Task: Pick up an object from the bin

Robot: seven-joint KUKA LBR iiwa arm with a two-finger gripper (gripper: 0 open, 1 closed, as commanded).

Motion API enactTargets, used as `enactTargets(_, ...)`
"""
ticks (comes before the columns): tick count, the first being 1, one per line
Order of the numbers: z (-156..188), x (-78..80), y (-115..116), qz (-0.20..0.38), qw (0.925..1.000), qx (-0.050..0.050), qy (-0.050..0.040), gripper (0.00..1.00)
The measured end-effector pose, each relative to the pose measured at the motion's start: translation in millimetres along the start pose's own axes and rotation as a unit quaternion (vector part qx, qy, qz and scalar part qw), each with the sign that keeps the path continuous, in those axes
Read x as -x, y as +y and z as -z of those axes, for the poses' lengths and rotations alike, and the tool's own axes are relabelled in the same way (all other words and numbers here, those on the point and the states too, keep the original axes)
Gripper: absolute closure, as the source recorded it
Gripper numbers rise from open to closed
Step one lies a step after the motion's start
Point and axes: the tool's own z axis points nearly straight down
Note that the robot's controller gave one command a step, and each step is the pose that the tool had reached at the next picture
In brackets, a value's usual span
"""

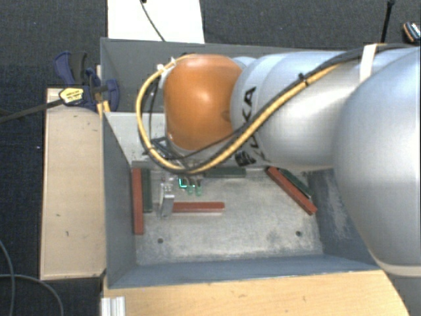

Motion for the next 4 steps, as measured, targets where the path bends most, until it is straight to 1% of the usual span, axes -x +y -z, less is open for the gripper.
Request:
enactTargets(1,-119,-11.3,-50,-0.015,0.9999,-0.001,0.0004,0.00)
enactTargets(2,-115,-9.1,-47,-0.017,0.9998,0.001,-0.0035,1.00)
enactTargets(3,-13,-12.4,-60,0.028,0.9996,0.001,-0.0078,1.00)
enactTargets(4,-79,13.5,-53,0.207,0.9784,0.000,-0.0025,1.00)
